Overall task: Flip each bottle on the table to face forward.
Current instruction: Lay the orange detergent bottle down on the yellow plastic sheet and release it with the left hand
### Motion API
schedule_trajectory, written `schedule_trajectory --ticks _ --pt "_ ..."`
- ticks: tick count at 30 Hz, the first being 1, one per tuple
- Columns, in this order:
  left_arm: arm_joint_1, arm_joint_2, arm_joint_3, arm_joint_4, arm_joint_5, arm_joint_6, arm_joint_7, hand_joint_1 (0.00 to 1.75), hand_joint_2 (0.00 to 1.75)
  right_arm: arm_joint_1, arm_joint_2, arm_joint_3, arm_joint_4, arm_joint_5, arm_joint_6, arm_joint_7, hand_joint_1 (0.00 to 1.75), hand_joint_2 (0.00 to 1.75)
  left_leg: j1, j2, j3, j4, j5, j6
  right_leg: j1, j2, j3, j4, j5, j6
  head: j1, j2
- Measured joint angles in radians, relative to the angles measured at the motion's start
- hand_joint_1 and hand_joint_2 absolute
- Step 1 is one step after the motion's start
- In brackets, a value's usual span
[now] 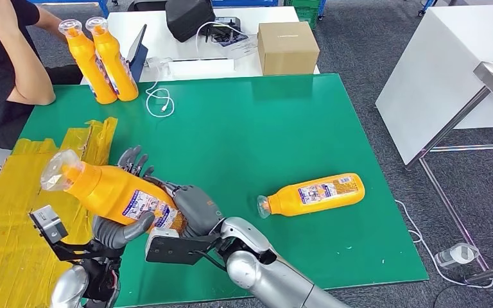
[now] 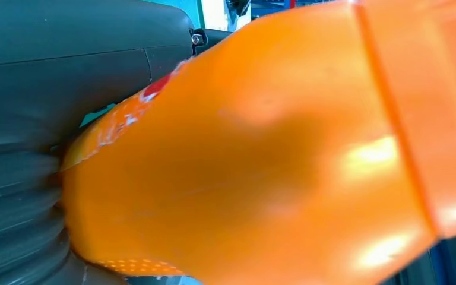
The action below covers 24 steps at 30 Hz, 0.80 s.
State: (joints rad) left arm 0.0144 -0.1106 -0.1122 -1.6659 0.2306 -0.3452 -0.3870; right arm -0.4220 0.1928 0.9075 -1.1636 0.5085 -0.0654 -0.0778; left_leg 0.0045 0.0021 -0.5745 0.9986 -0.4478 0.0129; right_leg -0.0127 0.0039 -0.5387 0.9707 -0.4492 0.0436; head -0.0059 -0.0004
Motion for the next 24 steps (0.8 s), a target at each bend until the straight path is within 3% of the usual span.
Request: schedule_trajectory --ticks 12,16,24 --pt "0.051 0.002 0.014 -0.021 -0.012 0.001 -0.010 0.00 1.75 0.099 -0.050 -0.015 -0.026 0.085 -0.032 0.002 1.75 1.75 0.000 0.000 -0.001 0.000 0.000 0.000 0.000 0.000 -0.001 0.000 0.000 0.000 0.000 0.000" --pt "0.049 0.002 0.015 -0.030 -0.024 0.001 -0.015 1.75 1.75 0.127 -0.070 -0.025 -0.030 0.102 -0.029 0.004 1.75 1.75 0.000 0.000 -0.001 0.000 0.000 0.000 0.000 0.000 0.000 0.000 0.000 0.000 0.000 0.000" --pt "0.051 -0.003 0.002 -0.045 -0.034 -0.010 -0.058 1.75 1.75 0.131 -0.072 -0.039 -0.030 0.114 -0.021 0.002 1.75 1.75 0.000 0.000 -0.001 0.000 0.000 0.000 0.000 0.000 0.000 0.000 0.000 0.000 0.000 0.000"
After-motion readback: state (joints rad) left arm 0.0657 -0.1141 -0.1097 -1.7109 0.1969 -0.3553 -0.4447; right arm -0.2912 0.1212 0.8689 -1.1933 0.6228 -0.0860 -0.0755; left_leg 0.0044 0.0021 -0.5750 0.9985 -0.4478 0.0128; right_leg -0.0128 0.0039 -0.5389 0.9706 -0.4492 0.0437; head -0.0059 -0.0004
